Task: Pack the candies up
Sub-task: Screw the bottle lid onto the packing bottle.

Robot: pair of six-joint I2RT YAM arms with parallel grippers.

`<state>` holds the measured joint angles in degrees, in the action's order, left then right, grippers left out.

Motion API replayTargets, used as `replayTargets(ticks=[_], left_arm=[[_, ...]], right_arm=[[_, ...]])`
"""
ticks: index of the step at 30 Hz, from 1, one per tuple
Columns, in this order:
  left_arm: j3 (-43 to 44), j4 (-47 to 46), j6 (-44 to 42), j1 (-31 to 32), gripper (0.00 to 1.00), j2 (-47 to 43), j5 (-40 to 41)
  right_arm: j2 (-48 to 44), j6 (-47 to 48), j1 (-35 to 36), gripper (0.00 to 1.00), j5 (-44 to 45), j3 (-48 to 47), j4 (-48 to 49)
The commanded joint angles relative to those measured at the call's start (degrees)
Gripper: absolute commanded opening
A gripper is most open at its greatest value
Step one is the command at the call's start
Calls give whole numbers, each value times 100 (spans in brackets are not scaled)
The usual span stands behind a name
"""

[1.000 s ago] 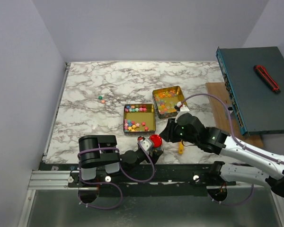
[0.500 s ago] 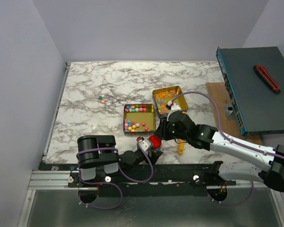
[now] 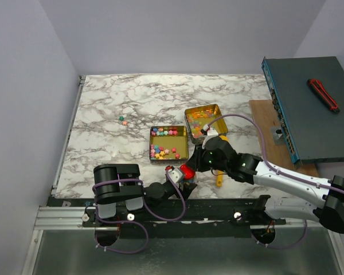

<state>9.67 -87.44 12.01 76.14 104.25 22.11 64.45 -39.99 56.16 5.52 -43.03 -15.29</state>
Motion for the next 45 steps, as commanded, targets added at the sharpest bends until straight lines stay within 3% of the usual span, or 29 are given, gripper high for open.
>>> replayTargets(ticks=[1,17,30,35,41,45], left_arm=[[-211,-278,302,8,44,184,-210],[-167,-198,557,-22,44,351,136],[-159,-143,539,-129,44,385,101],[-175,-151,539,-131,44,412,75],[-196,-155,548,-128,44,403,66],[-210,-152,564,-126,44,395,23]], right_arm=[[-140,9,-9,22,-491,337,33],[-1006,-546,206,13,-1512,1339,-344],[-1792,-694,459,13,-1938,1152,-1087],[-1870,-587,458,17,-1256,590,-1386],[-1458,-486,462,32,-287,74,-1599],[-1346,-524,458,34,205,-150,-1454]])
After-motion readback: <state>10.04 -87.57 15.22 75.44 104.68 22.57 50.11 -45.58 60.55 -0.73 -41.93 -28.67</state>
